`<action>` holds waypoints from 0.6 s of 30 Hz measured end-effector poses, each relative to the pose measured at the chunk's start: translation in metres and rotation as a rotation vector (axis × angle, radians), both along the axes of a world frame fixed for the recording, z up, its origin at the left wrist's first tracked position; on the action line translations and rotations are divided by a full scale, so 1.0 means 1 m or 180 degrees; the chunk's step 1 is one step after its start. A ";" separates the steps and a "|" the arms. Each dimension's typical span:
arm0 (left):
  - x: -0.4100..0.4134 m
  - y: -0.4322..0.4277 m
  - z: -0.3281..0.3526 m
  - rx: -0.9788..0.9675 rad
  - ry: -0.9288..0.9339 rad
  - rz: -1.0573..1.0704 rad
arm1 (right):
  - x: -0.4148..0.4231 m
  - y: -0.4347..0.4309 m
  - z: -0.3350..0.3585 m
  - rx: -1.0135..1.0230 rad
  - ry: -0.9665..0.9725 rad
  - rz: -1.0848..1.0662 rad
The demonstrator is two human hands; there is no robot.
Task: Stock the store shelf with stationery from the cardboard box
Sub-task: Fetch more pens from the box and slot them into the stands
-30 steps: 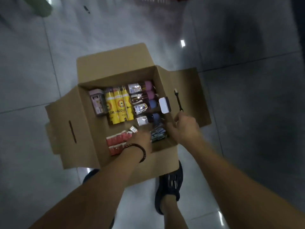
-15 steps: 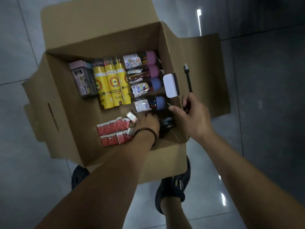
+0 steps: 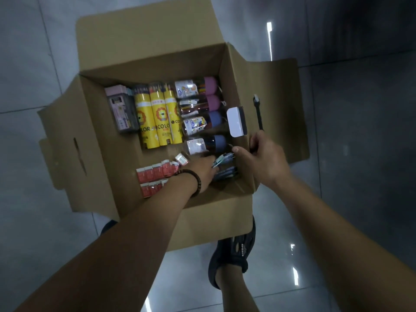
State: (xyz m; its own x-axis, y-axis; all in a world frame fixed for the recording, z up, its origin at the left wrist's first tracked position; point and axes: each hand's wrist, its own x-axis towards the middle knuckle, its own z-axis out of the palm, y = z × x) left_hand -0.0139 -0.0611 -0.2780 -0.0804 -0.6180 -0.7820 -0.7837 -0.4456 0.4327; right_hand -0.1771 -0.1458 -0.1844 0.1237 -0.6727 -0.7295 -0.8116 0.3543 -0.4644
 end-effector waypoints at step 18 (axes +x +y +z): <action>0.189 0.069 0.518 0.0219 0.3363 0.3204 | 0.184 0.036 0.438 -0.0366 -0.1707 0.0063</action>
